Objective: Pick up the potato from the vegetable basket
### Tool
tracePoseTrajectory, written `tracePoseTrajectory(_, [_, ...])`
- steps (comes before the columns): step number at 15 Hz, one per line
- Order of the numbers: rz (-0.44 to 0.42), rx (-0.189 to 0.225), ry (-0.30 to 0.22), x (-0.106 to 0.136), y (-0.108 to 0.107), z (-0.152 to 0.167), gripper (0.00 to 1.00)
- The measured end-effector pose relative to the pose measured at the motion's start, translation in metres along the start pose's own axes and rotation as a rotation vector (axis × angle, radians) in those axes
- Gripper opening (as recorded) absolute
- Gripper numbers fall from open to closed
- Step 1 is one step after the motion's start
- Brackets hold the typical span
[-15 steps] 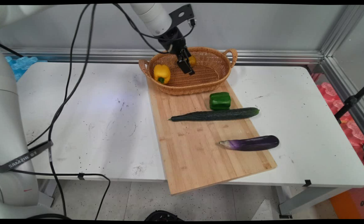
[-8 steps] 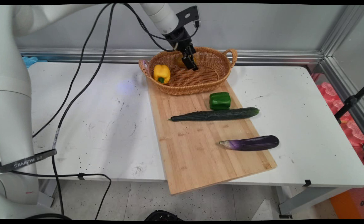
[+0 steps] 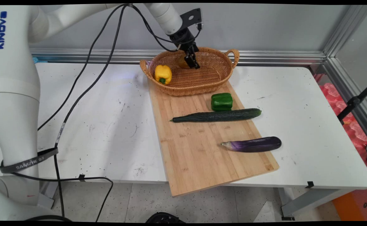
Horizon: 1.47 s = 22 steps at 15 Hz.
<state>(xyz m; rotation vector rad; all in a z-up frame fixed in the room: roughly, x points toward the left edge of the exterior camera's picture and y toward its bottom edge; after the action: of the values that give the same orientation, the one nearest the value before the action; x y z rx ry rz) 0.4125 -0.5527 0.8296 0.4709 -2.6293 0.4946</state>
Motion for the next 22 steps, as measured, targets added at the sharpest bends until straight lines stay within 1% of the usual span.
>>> tracePoseTrajectory(2, [0.006,0.01,-0.001,-0.002,-0.005,0.003,1.0])
tracePoseTrajectory(6, [0.013,0.024,-0.009,-0.007,-0.007,0.006,1.0])
tracePoseTrajectory(10, [0.032,0.039,-0.014,-0.008,-0.003,0.008,1.0])
tracePoseTrajectory(13, [0.044,0.062,-0.017,-0.008,0.004,0.009,1.0])
tracePoseTrajectory(18, [0.047,0.091,-0.026,-0.009,0.011,0.013,1.0])
tracePoseTrajectory(22, [0.04,0.119,-0.032,-0.011,0.012,0.017,1.0])
